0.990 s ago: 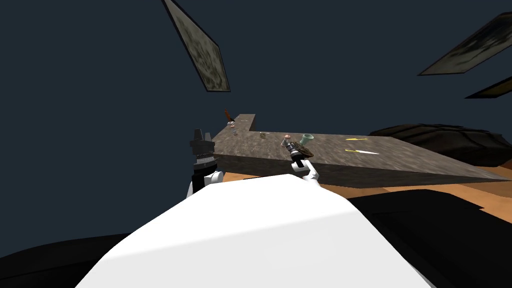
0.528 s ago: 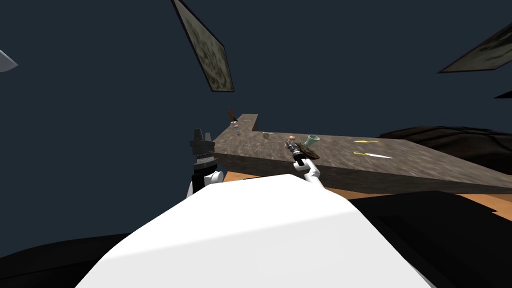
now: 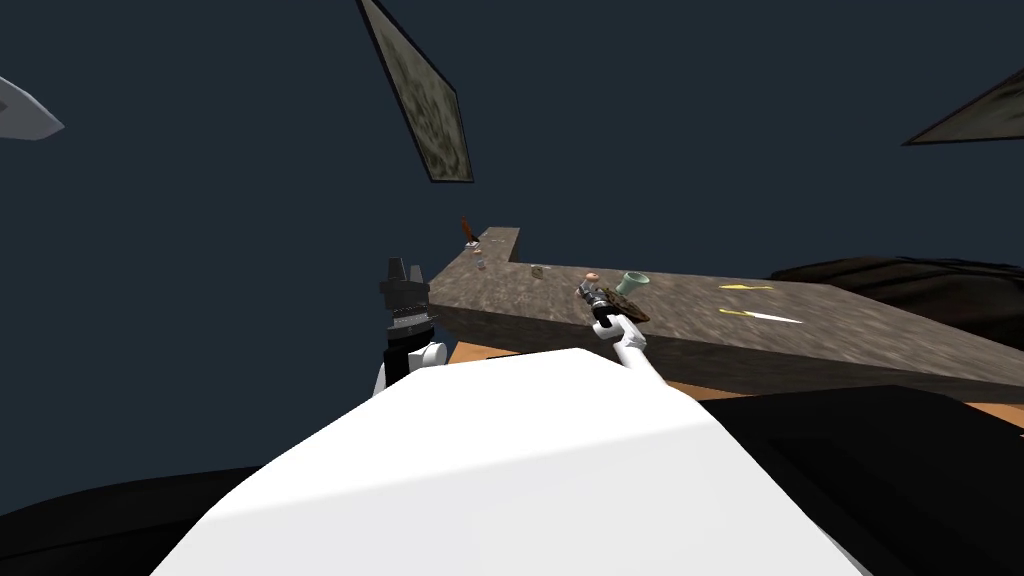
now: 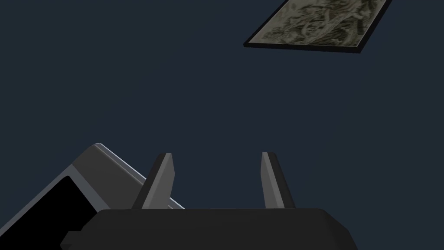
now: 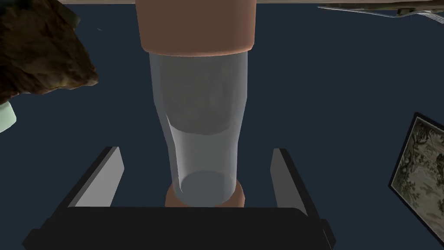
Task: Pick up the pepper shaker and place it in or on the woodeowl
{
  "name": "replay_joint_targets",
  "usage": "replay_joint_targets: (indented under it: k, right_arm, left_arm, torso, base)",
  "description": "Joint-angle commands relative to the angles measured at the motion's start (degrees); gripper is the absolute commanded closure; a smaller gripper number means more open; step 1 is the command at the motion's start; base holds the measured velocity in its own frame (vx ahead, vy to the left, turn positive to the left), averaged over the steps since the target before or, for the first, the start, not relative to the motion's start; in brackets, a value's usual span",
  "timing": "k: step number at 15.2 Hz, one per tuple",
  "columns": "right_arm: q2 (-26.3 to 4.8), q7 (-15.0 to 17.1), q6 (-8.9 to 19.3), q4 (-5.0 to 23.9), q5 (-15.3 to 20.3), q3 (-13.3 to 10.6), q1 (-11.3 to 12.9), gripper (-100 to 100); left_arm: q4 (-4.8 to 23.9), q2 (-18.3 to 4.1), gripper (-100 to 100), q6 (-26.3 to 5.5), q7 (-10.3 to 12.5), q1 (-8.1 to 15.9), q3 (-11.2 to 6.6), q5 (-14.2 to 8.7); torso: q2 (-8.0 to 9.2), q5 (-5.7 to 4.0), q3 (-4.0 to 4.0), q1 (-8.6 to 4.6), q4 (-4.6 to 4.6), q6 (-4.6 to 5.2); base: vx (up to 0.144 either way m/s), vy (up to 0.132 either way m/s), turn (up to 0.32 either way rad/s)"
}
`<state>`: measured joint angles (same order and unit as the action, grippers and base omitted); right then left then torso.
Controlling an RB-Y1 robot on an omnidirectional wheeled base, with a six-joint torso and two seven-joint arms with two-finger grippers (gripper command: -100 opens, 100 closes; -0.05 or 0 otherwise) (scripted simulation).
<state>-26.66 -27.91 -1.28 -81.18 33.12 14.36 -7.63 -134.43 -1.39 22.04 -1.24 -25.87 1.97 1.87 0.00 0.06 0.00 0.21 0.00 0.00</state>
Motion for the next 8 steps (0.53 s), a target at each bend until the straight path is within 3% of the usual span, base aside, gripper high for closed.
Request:
replay_joint_targets:
  k: [1,3,8]
  right_arm:
    - [-0.9,-1.7,1.0,1.7,1.4,0.6,0.5,-100]
    - [-2.2,-2.9,1.7,3.6,2.4,1.0,1.3,-100]
    - [-1.0,-2.5,0.9,3.4,2.1,1.2,1.3,-100]
  left_arm:
    - [0.0,0.0,0,0.0,0.0,0.0,0.0,0.0]
    - [0.0,0.0,0,0.0,0.0,0.0,0.0,0.0]
    - [0.0,0.0,0,0.0,0.0,0.0,-0.01,0.0]
  torso:
    - [0.0,0.0,0.0,0.0,0.0,0.0]
    - [-0.01,0.01,-0.01,0.04,-0.01,0.01]
    - [0.04,-0.04,0.02,-0.15,0.0,0.01]
  base:
    - [0.01,0.068,0.06]
    - [0.011,0.054,0.027]
    - [0.004,0.009,-0.006]
